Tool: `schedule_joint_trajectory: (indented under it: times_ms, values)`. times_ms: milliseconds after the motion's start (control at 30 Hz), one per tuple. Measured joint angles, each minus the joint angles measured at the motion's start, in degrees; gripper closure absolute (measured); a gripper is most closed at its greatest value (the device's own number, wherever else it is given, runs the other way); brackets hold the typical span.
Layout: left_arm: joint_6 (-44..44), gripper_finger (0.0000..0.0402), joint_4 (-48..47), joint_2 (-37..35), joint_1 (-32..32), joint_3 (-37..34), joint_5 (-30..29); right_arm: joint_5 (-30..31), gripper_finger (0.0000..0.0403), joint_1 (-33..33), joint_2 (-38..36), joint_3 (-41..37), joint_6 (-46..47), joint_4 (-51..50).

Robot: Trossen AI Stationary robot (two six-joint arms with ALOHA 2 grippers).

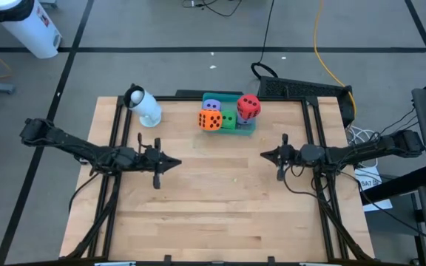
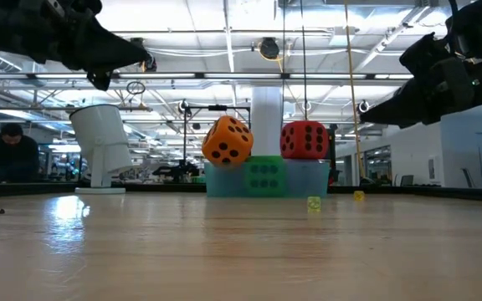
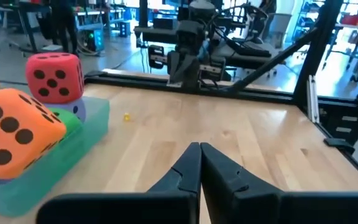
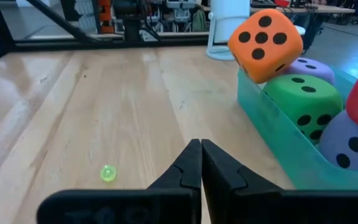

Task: Pick & Place Dice
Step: Put the small yellow dice into the green bin

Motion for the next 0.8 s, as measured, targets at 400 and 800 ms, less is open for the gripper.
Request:
schedule_joint_trajectory:
  times_ms: [400,800]
  values:
    - [1.0,0.0399,-0.2,0.0,0.0,0.0,0.0,7.0,0.0403,0.0,0.0,0.0,3.3,-1.4]
    - [-2.5,0.0379,0.4,0.0,0.0,0.0,0.0,28.3,0.0399,-1.2,0.0,0.0,16.3,-15.7]
